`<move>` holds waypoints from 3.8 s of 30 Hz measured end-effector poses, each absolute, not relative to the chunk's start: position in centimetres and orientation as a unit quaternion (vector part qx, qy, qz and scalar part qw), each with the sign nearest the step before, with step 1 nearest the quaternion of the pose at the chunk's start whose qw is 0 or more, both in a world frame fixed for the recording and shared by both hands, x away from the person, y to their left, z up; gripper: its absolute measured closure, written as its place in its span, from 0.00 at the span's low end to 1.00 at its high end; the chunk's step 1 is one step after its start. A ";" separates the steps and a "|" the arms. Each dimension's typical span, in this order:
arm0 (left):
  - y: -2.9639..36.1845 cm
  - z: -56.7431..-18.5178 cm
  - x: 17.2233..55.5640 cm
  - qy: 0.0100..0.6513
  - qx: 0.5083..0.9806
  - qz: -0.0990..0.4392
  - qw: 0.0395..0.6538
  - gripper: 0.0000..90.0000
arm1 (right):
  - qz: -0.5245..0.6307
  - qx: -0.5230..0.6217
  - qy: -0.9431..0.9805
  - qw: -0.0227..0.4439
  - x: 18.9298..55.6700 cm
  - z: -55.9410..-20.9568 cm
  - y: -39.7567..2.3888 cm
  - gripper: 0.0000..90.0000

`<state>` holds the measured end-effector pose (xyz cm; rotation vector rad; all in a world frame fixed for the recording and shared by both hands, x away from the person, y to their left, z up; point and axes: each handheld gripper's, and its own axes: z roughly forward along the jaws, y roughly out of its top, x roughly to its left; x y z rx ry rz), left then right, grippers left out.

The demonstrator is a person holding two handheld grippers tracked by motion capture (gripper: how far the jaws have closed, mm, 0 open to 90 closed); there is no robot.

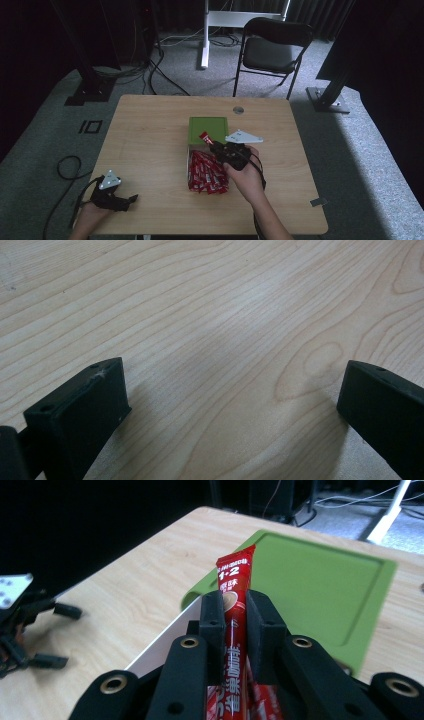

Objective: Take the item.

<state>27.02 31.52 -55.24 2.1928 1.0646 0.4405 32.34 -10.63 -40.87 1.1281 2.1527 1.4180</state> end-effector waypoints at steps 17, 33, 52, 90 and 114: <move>31.5 -55.2 27.0 0.406 0.837 0.168 0.326 0.01 | 0.497 0.448 0.714 0.205 34.7 -41.8 -13.6 0.88; 31.5 -55.2 27.0 0.407 0.837 0.168 0.326 0.01 | 0.487 0.520 0.663 0.232 36.9 -45.7 -16.7 0.88; 31.5 -55.2 27.0 0.407 0.837 0.168 0.326 0.01 | 0.459 0.577 0.640 0.217 38.8 -51.8 -18.1 0.88; 31.5 -55.2 27.0 0.407 0.836 0.168 0.326 0.01 | 0.432 0.575 0.663 0.208 39.5 -53.6 -17.6 0.66; 31.5 -55.2 27.0 0.407 0.836 0.168 0.326 0.01 | 0.401 0.606 0.657 0.202 38.7 -54.1 -22.4 0.21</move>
